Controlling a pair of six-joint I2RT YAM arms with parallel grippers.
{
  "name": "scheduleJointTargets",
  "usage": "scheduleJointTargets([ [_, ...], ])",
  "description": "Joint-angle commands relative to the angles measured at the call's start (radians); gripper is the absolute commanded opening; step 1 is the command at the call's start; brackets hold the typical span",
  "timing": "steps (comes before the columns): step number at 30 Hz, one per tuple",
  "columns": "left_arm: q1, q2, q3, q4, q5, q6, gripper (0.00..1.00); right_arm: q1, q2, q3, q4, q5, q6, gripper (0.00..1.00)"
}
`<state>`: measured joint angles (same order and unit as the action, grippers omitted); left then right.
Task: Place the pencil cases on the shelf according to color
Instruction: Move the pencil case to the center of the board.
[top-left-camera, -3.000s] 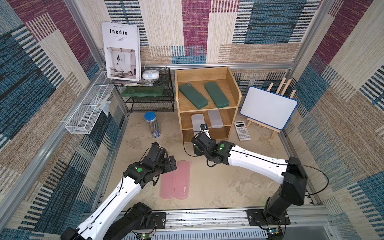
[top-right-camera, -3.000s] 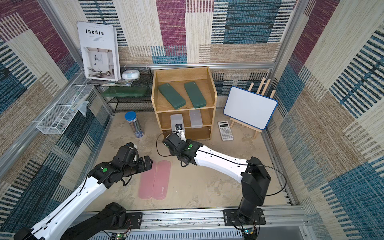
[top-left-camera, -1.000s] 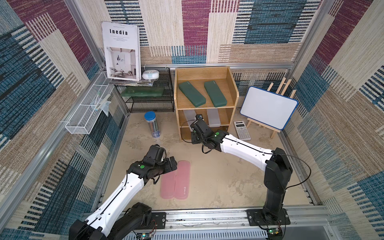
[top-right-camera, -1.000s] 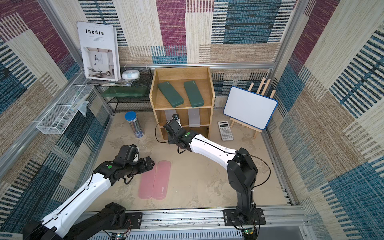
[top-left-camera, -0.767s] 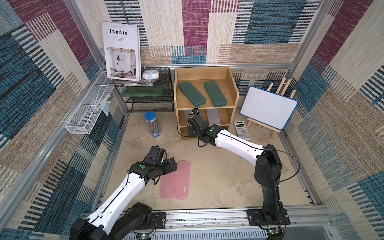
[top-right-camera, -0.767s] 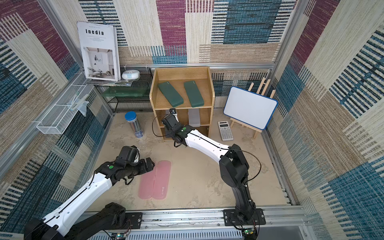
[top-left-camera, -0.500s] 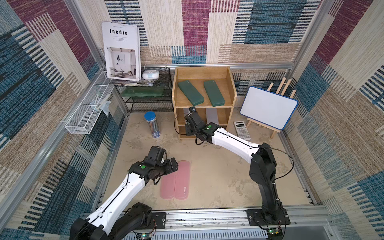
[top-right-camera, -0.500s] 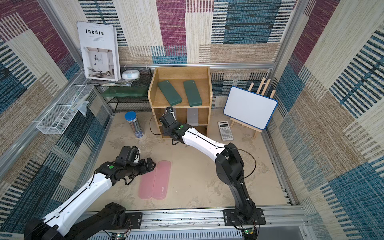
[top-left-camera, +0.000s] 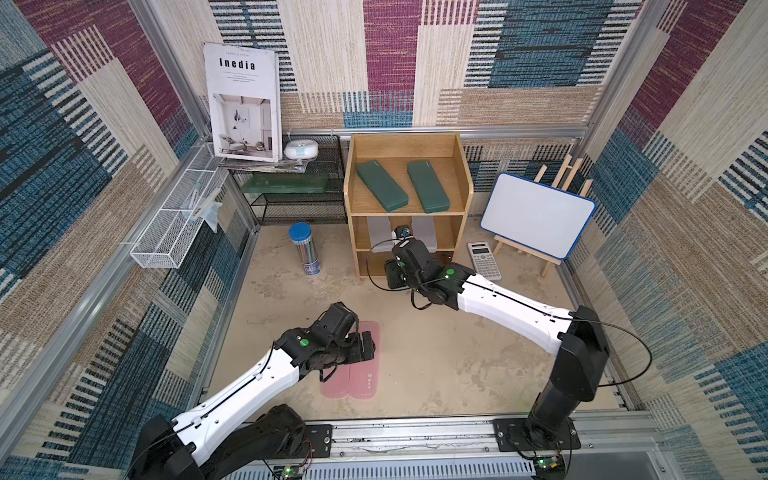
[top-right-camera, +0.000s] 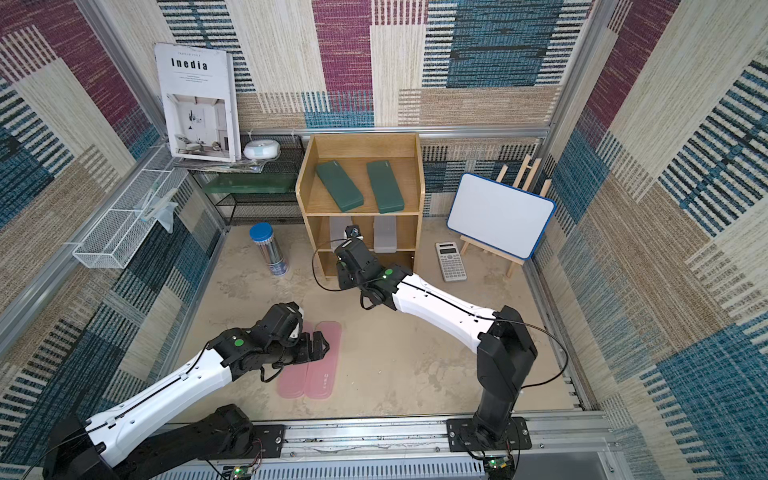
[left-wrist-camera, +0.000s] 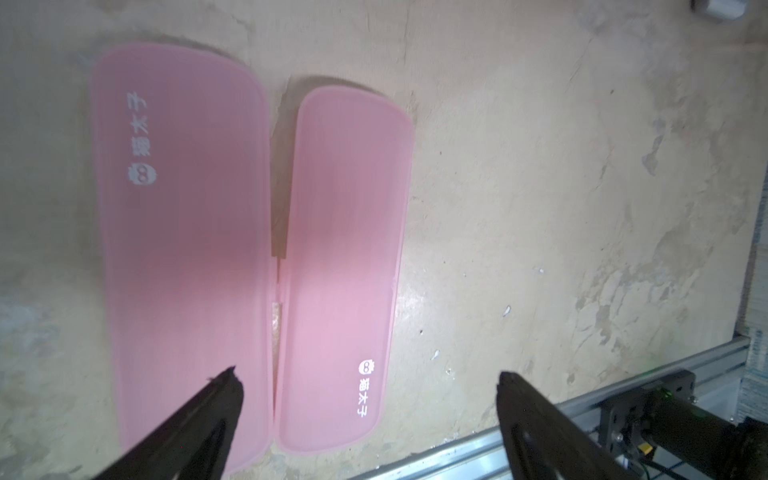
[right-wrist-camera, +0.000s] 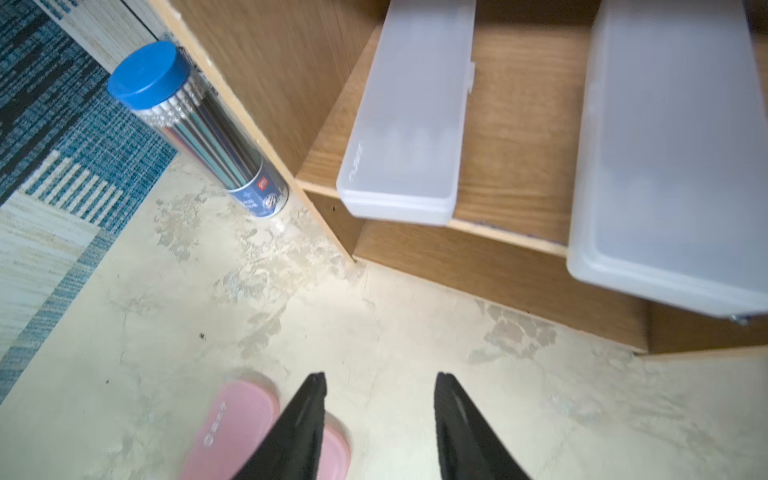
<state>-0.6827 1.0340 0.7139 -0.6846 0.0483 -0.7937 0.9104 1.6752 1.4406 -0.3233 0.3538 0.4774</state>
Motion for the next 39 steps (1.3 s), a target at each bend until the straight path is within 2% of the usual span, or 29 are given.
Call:
scheduleJointTargets([
  [1, -0.052, 0.047, 0.001, -0.012, -0.068, -0.061, 0.99, 0.028, -0.079, -0.096, 0.043, -0.003, 0.035, 0.55],
  [7, -0.157, 0.133, 0.018, 0.015, -0.110, -0.110, 0.99, 0.087, -0.219, -0.307, 0.041, -0.006, 0.096, 0.71],
  [14, -0.184, 0.185, -0.025, 0.054, -0.139, -0.155, 0.99, 0.128, -0.340, -0.507, 0.046, 0.011, 0.188, 0.82],
  [21, -0.226, 0.279, -0.002, 0.114, -0.121, -0.165, 0.99, 0.137, -0.406, -0.594, 0.021, 0.035, 0.234, 0.84],
  [27, -0.275, 0.393, 0.040, 0.157, -0.115, -0.191, 0.99, 0.137, -0.431, -0.600, -0.031, 0.072, 0.247, 0.86],
  [34, -0.326, 0.517, 0.170, 0.214, -0.105, -0.196, 0.99, 0.137, -0.521, -0.640, -0.065, 0.112, 0.286, 0.87],
  [39, -0.334, 0.476, 0.220, 0.176, -0.166, -0.183, 0.99, 0.137, -0.583, -0.679, -0.055, 0.099, 0.293, 0.90],
])
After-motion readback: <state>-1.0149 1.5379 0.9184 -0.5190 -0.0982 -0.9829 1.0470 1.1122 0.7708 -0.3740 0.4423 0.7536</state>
